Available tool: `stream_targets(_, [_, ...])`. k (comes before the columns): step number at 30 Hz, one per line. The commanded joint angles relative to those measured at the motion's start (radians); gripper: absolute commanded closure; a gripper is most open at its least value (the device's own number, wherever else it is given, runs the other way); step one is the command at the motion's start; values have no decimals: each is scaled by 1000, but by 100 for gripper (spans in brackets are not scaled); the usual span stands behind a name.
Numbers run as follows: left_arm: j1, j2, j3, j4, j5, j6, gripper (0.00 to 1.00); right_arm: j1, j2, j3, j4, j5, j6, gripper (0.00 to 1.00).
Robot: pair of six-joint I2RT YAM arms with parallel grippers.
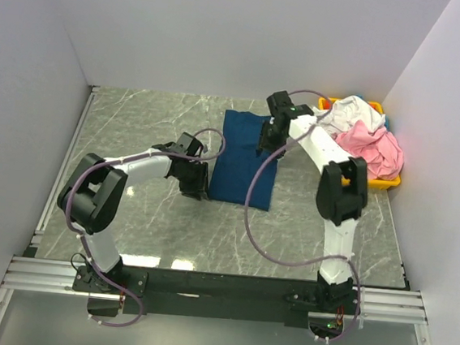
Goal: Fold and stack the t-shirts
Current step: Fold the tshirt
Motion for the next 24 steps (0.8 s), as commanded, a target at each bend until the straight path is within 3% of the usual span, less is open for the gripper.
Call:
stream_targets(1, [-3,-41,38,-7,7,15,57,11,-200,-174,35,-16,-11,49])
stream_targets(6, [-3,-25,56,7,29,4,56,13,-369,-455,107,-109,43,49])
stream_targets(11, [-3,-10,59,19,45,0,55,23,-440,-702,200,-191,96,50])
stream_targets(24, [-3,-18,48,24,45,-6,50,26,-406,-773,253,-191,121,52])
